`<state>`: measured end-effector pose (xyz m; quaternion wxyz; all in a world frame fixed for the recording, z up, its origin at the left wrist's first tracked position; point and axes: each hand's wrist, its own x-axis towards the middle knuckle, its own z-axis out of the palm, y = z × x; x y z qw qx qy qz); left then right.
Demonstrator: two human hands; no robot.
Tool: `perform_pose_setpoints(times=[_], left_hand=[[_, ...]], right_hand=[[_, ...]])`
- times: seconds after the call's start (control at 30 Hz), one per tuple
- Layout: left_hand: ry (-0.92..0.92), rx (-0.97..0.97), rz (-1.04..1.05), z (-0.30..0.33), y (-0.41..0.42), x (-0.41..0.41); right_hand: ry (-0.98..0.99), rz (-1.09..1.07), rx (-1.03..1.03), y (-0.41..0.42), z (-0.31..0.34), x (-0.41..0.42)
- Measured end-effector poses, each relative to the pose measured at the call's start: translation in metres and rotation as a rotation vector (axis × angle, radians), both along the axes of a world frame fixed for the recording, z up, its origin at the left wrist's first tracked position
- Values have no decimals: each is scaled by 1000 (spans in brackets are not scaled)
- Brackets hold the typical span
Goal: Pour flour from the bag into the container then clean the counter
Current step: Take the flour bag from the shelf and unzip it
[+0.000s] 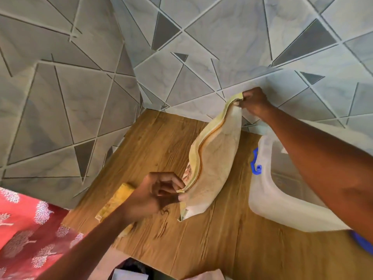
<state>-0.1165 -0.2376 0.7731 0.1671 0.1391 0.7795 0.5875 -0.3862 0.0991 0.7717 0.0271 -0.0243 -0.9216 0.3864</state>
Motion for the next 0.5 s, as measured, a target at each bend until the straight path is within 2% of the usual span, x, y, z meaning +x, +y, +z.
perform_pose_setpoints(times=[0.1,0.17,0.4,0.5], left_hand=[[26,58,161,13,4,-31],[110,-30,253,15,16,-63],[323,-239,206,15,97,-182],[304,-290,162,17,127,-219]], right_hand=[[8,43,-10,4,0,4],[19,37,1,1,-2,6],[146,-38,62,-14,3,15],[203,-112,70,-16,1,15]])
